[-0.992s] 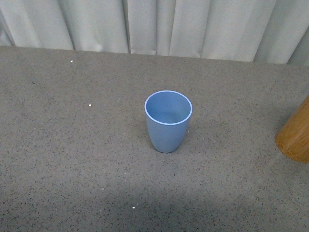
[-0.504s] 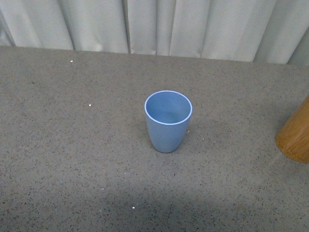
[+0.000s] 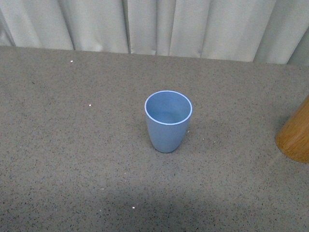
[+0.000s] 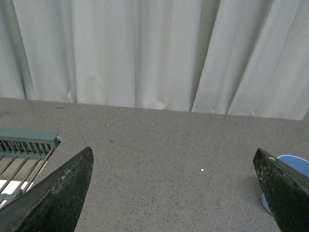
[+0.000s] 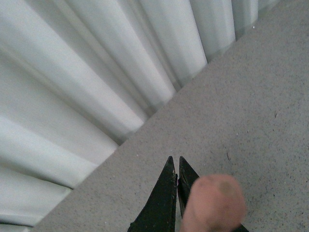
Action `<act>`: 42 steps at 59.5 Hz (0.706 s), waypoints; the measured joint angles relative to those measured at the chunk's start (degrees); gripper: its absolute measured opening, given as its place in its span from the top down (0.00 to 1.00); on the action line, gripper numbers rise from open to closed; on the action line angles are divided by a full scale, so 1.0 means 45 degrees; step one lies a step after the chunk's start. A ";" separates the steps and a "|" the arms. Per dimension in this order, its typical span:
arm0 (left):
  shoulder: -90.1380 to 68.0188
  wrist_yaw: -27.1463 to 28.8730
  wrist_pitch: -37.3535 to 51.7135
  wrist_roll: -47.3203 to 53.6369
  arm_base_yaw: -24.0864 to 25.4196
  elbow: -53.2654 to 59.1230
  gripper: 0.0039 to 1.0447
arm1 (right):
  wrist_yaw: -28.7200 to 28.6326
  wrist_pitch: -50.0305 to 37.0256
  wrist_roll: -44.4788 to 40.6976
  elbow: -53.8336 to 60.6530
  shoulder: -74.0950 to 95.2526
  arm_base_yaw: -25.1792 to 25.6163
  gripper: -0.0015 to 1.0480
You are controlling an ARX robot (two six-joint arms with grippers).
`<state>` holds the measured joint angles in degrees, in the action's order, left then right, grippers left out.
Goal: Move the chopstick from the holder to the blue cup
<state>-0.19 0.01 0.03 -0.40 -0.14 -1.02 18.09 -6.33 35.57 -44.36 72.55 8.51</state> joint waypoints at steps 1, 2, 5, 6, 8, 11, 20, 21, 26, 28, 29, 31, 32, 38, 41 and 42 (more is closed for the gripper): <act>0.0000 0.0005 0.0000 0.0000 0.0000 0.0000 0.06 | 0.0000 0.0019 0.0000 0.0000 -0.0107 -0.0005 0.99; 0.0000 0.0000 0.0000 0.0000 0.0000 0.0000 0.06 | 0.0000 0.0068 0.0000 0.0000 -0.0301 -0.0029 0.99; 0.0000 0.0000 0.0000 0.0000 0.0000 0.0000 0.06 | 0.0000 0.0136 0.0053 -0.0005 -0.0743 -0.0160 0.99; 0.0000 0.0000 0.0000 0.0000 0.0000 0.0000 0.06 | -0.0005 0.0141 0.0063 -0.0005 -0.0816 -0.0199 0.99; 0.0000 0.0000 0.0000 0.0000 0.0000 0.0000 0.06 | 0.0000 0.0136 0.0155 -0.0010 -0.1073 -0.0384 0.99; 0.0000 0.0000 0.0000 0.0000 0.0000 0.0000 0.06 | -0.0010 0.0049 0.0277 -0.0005 -0.1253 -0.0670 0.99; 0.0000 0.0005 0.0000 0.0000 0.0000 0.0000 0.06 | -0.0010 -0.0622 0.0821 0.0107 -0.1137 -0.1632 0.99; 0.0000 0.0000 0.0000 0.0000 0.0000 0.0000 0.06 | -0.0005 -0.0801 0.0903 0.0170 -0.1049 -0.1836 0.99; 0.0000 0.0000 0.0000 0.0000 0.0000 0.0000 0.06 | 0.0058 -0.1375 0.1200 0.0389 -0.0695 -0.2448 0.99; 0.0000 0.0005 0.0000 0.0000 0.0000 0.0000 0.06 | 0.0087 -0.1622 0.1326 0.0486 -0.0529 -0.2696 0.99; 0.0000 0.0000 0.0000 0.0000 0.0000 0.0000 0.06 | 0.0083 -0.1787 0.1409 0.0554 -0.0413 -0.2851 0.99; 0.0000 0.0000 0.0000 0.0000 0.0000 0.0000 0.06 | 0.0078 -0.2021 0.1506 0.0636 -0.0228 -0.3079 0.99; 0.0000 0.0000 0.0000 0.0000 0.0000 0.0000 0.06 | 0.0053 -0.2210 0.1617 0.0704 -0.0073 -0.3264 0.99; 0.0000 0.0000 0.0000 0.0000 0.0000 0.0000 0.06 | -0.0068 -0.2783 0.1875 0.0860 0.0486 -0.3847 0.99; 0.0000 0.0000 0.0000 0.0000 0.0000 0.0000 0.06 | -0.0170 -0.3075 0.1991 0.0899 0.0801 -0.4153 0.99; 0.0000 0.0000 0.0000 0.0000 0.0000 0.0000 0.06 | -0.0238 -0.3177 0.2040 0.0899 0.0928 -0.4260 0.99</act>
<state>-0.19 0.01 0.03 -0.40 -0.14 -1.02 17.02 -20.62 44.75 -40.32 76.73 -10.66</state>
